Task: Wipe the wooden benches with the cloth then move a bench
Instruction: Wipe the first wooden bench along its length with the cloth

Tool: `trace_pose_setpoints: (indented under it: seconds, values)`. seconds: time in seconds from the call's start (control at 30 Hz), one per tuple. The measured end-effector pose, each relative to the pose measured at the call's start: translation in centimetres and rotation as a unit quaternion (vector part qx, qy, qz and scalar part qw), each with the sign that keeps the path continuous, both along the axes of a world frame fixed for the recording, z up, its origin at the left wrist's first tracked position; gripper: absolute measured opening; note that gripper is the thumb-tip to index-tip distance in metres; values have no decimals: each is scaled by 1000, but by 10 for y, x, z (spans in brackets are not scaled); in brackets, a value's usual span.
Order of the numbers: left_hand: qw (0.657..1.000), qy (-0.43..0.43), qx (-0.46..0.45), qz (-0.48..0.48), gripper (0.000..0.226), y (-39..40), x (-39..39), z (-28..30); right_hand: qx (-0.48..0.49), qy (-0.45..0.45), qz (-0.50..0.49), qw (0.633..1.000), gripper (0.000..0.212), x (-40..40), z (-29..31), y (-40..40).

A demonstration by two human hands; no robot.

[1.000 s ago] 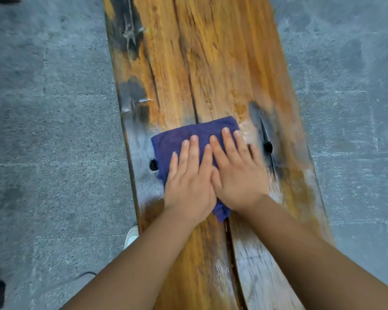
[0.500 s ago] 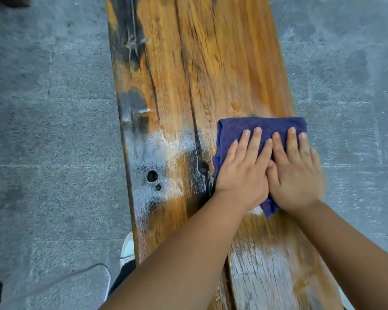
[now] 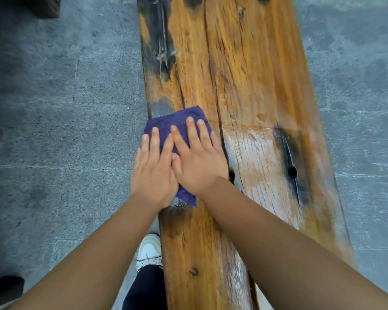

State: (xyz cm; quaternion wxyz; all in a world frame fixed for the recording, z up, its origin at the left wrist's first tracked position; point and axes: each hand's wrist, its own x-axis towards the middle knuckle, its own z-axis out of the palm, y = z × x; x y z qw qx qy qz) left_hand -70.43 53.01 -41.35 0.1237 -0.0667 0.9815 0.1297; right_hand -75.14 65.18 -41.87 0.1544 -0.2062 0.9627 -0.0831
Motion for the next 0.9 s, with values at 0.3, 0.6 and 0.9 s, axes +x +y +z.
trace_pose_setpoints:
  seconds: [0.3, 0.6, 0.9]
  values:
    - [999, 23, -29, -38, 60, 36, -37, -4, 8, 18, -21, 1000, 63, -30, -1, 42]
    - [990, 32, 5, -137, 59, 169, -106, -12, 60, 50, -127, 989, 63, -73, 8, 177]
    - [987, 32, 22, -156, 58, 175, -114, -13, 58, 36, -145, 987, 60, -80, 13, 181]
